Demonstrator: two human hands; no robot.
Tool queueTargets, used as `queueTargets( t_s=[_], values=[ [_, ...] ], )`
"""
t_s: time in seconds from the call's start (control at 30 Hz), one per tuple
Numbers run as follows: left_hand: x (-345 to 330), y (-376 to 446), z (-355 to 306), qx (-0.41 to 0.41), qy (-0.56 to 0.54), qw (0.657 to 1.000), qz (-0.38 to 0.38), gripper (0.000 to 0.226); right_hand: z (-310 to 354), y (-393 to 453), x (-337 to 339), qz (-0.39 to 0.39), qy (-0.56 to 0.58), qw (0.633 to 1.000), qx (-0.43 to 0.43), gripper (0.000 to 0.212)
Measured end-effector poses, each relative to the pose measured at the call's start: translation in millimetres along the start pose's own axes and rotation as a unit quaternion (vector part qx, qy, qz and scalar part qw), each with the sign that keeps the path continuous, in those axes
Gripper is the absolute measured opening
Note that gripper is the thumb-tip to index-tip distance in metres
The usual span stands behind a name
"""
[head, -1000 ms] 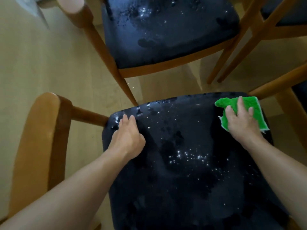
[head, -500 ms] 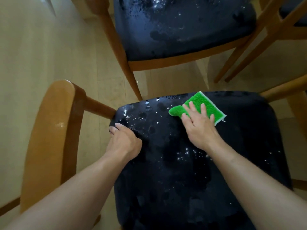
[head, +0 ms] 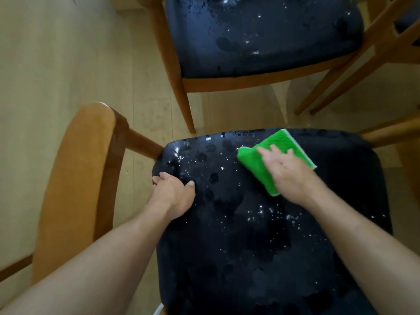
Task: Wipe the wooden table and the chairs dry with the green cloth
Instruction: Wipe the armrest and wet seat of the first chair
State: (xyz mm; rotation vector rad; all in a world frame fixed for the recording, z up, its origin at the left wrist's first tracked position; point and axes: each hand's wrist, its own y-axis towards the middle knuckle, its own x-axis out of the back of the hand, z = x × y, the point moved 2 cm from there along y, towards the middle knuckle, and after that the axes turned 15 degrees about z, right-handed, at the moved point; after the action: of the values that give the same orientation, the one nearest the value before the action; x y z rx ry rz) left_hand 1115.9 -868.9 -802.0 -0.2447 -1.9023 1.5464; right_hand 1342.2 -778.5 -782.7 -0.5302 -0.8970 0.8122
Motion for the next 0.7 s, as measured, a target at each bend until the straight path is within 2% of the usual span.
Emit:
queueTargets(
  t_s=[0.07,0.23,0.47,0.6,0.7],
  values=[
    [-2,-3,1,-0.011,0.004,1.0,-0.005,0.09,12,9,-19,0.026,-0.042,0.999,-0.014,0.051],
    [-4,-1,0,-0.015,0.024,1.0,0.003,0.097,4,38,-17,-0.068,-0.044,0.988,-0.128,0.069],
    [-5,-2,-2,-0.01,0.039,0.999,0.007,0.102,-48,50,37,-0.13,-0.037,0.965,-0.225,0.071],
    [-5,-2,-2,-0.014,0.04,0.999,0.002,0.104,-55,55,41,-0.157,-0.045,0.954,-0.251,0.067],
    [-5,-3,-2,-0.009,0.038,0.999,0.003,0.101,-40,64,26,-0.162,-0.105,0.949,-0.249,0.076]
  ],
)
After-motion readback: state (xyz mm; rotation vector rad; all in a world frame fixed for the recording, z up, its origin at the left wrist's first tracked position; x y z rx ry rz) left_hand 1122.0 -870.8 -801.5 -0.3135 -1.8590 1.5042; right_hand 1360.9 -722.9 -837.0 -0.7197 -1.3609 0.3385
